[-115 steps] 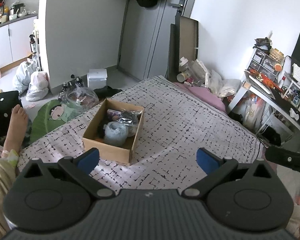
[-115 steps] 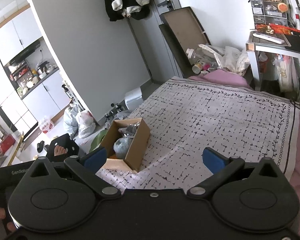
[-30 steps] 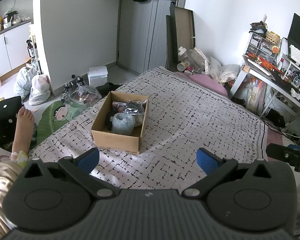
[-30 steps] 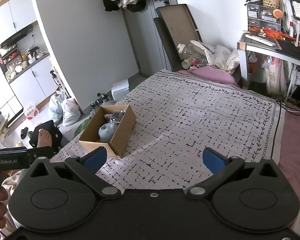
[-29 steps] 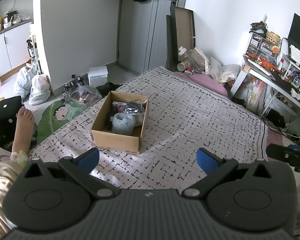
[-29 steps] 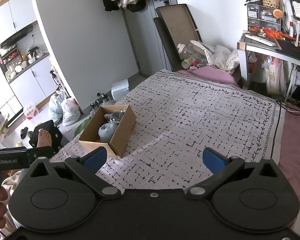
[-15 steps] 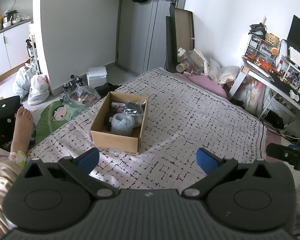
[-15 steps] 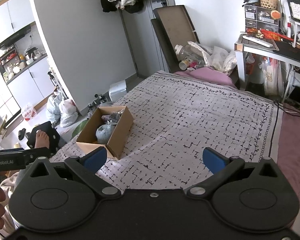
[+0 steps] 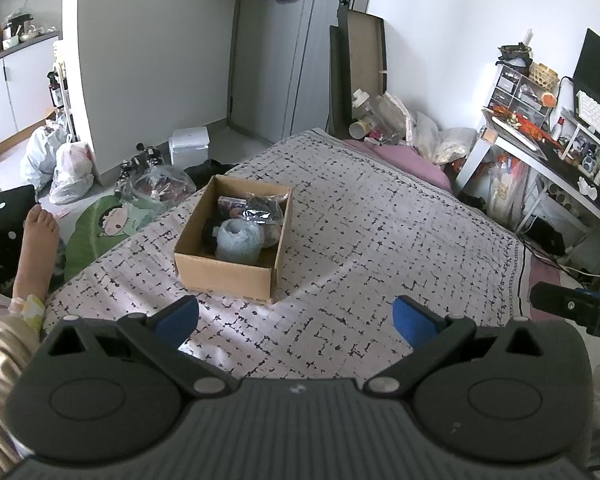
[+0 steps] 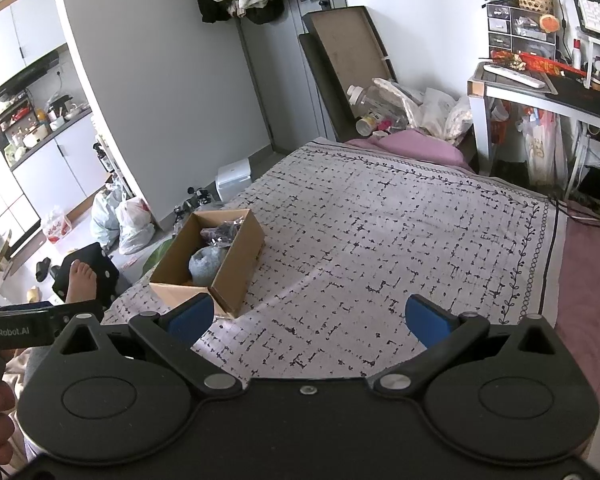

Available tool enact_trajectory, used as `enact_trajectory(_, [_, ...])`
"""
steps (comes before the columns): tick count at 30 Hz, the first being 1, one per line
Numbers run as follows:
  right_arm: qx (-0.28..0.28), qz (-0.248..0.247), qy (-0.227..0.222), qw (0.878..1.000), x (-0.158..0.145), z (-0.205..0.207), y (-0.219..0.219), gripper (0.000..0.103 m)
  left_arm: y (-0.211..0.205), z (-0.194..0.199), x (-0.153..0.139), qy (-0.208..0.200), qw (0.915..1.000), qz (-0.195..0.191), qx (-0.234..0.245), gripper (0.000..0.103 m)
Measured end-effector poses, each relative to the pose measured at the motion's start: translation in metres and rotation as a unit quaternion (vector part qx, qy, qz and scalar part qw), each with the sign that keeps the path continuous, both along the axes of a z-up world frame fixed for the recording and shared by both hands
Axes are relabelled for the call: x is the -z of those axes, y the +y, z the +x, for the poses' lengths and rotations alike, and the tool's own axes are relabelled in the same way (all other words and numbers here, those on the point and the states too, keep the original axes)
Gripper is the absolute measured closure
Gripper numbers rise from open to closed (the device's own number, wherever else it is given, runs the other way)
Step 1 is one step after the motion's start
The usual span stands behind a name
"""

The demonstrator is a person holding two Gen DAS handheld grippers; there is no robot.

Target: Organize soft objects

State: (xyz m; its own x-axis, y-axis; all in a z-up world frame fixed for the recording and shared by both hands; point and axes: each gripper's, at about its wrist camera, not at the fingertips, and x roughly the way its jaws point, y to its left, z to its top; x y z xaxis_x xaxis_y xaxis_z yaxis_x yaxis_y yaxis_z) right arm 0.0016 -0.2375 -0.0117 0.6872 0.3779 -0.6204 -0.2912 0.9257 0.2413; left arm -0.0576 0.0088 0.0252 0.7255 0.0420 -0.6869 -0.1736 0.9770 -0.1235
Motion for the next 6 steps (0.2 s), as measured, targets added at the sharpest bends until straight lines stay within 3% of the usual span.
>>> enact_trajectory(6, [0.003, -0.005, 0.005, 1.0, 0.0049, 0.0051, 0.0037, 0.0, 0.0021, 0.006, 0.003, 0.0, 1.0, 0.0, 0.003, 0.001])
